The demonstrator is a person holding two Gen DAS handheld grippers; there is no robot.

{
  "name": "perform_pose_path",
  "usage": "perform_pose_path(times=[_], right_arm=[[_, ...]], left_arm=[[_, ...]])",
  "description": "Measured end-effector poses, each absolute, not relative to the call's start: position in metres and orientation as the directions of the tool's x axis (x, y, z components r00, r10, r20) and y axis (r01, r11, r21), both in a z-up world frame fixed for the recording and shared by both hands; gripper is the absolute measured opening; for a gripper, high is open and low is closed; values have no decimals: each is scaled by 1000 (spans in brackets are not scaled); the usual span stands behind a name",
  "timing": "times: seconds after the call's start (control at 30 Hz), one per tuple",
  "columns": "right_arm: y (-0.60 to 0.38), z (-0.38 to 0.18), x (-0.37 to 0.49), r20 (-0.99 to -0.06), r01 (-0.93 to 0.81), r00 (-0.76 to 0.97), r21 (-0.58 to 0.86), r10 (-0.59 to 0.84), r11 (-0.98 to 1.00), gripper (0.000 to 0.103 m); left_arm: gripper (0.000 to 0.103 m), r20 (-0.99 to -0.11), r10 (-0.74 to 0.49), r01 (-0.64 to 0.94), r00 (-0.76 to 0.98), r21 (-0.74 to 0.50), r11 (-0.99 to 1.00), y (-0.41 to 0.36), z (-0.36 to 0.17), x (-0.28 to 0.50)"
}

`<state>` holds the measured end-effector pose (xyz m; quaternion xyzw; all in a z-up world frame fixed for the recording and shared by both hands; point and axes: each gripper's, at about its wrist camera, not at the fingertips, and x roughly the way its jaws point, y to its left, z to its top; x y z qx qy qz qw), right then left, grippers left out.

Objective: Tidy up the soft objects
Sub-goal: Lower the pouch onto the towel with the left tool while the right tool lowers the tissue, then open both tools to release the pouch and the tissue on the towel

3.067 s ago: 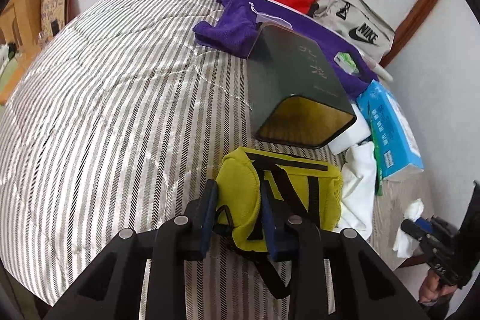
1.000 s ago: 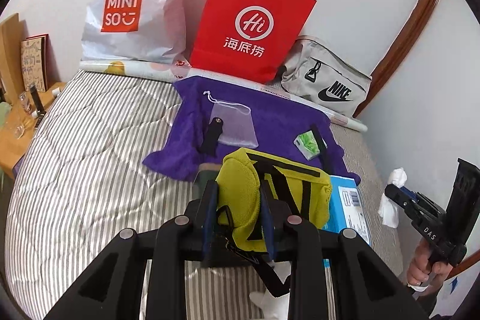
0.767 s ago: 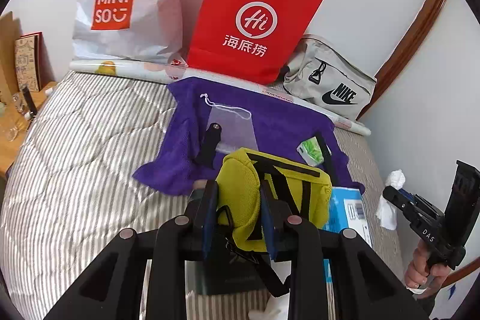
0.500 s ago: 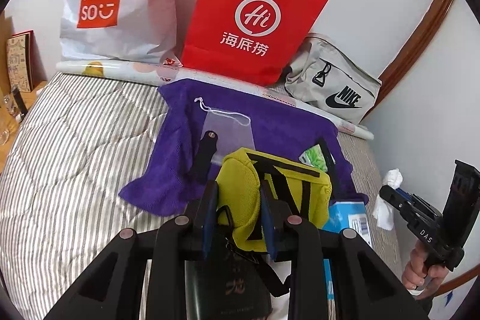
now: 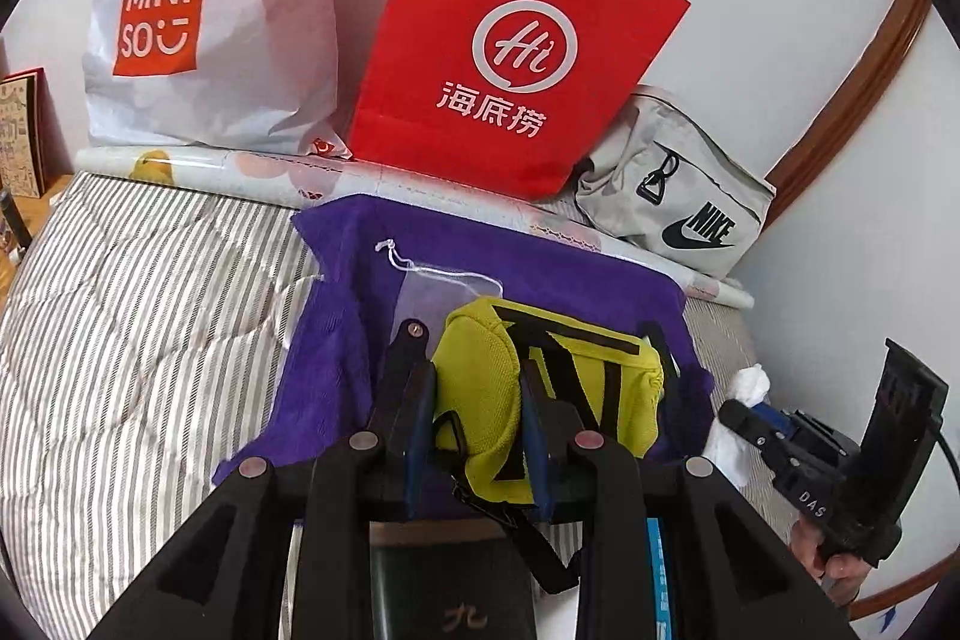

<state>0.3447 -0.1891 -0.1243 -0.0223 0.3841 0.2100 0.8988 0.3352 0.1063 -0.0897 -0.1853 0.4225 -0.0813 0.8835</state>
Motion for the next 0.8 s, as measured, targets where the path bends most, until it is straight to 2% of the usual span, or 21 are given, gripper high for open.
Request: perform_pose_path(times=[0.53,0.8], right_arm=[[-159,-157,382,-793,-444,526,52,307,894,20],[-155,-168,390,-823,-445,490,46,286,894,20]], left_arm=[[26,-768,-303,-43,565,-394,918,105,-128,374],[27,-810,-272,-31,520,-336,941,97,-139,385]])
